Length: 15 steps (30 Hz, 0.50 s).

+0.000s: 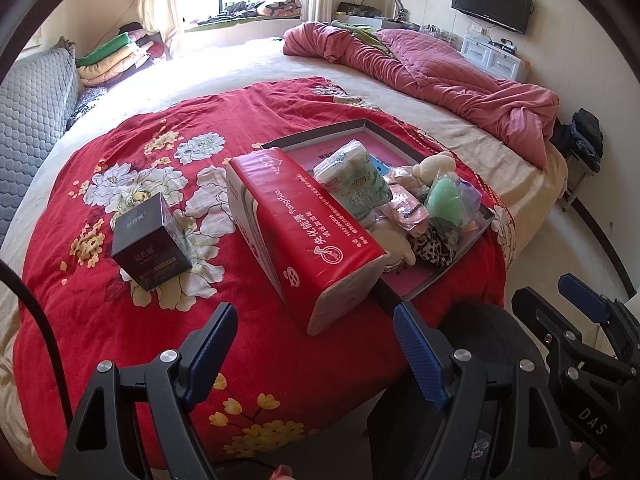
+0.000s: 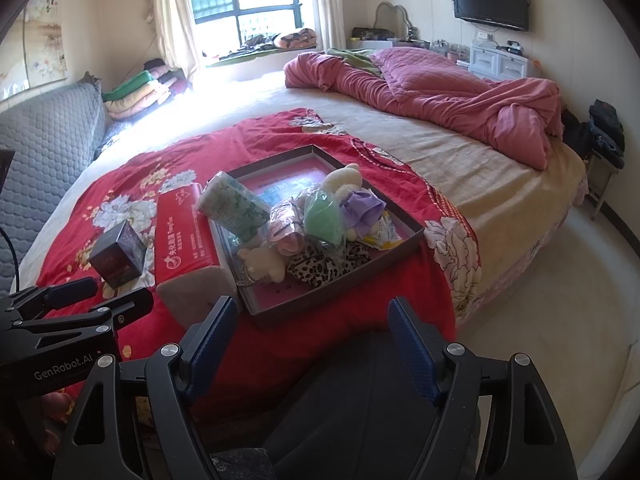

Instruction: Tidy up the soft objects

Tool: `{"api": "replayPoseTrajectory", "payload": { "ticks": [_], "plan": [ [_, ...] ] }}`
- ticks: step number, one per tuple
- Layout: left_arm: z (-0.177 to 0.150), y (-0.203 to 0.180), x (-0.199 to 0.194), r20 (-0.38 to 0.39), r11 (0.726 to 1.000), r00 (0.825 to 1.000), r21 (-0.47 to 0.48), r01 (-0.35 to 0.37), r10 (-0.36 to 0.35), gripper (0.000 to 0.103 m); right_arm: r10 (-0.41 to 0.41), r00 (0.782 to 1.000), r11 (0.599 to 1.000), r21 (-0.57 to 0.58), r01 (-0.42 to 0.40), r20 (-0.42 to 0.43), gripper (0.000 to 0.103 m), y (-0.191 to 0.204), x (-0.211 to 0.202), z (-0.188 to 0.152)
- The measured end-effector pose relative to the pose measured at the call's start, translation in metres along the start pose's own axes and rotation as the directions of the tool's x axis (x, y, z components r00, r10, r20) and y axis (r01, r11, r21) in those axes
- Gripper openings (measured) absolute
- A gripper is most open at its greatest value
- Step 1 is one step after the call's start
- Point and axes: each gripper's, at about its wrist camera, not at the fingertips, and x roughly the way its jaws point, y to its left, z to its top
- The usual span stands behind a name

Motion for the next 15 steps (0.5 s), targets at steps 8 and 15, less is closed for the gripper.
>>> {"api": "replayPoseTrajectory", "payload": {
  "ticks": [8, 15],
  "plan": [
    [-0.0010, 0.0000, 0.0006, -0.005, 1.000, 1.000, 0.001, -0.001, 0.001, 0.080, 0.001, 1.000, 1.000, 0.001, -0.001, 0.001, 0.079, 0.0002, 0.0004, 0.0003],
    [-0.0007, -0.0007, 0.0004, -0.007, 1.000, 1.000, 0.003, -0.003, 0.003, 0.080, 0.003, 1.000, 1.000, 0.003, -0.003, 0.001, 0.079, 0.0000, 0.0007, 0.0004]
  ]
}}
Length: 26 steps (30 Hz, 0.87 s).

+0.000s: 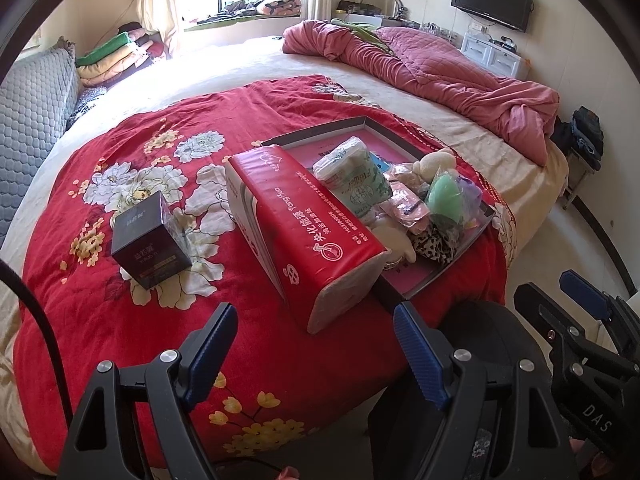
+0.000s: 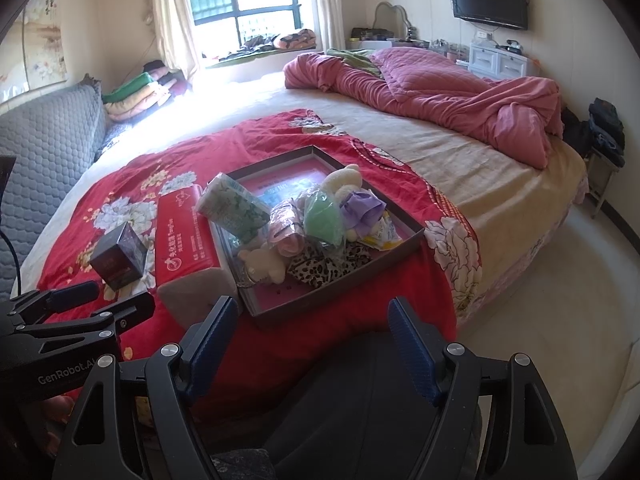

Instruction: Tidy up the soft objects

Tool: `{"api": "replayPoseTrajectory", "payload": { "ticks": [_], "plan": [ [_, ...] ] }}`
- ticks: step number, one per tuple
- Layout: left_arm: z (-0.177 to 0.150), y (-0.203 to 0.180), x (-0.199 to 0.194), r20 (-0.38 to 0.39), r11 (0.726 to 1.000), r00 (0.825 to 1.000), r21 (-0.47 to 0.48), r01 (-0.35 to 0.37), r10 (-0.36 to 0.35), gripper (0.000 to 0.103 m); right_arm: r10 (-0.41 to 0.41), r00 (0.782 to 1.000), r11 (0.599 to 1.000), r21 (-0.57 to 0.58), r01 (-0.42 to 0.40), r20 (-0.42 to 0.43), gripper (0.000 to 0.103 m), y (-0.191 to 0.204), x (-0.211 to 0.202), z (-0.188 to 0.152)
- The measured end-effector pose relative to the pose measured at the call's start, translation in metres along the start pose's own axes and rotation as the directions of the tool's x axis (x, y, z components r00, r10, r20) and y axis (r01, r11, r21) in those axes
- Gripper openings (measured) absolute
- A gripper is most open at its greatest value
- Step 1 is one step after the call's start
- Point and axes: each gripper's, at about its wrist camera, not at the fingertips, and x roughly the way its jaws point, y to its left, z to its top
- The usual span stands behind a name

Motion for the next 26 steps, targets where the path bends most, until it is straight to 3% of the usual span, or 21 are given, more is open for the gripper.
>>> {"api": "replayPoseTrajectory", "payload": {
  "ticks": [26],
  "plan": [
    [-0.009, -0.001, 0.023, -0.020, 0.999, 0.999, 0.028, -0.031, 0.031, 0.080, 0.001, 1.000, 1.000, -0.003, -0.001, -0.027, 0.079, 0.002, 0.008, 0.001]
  ]
}}
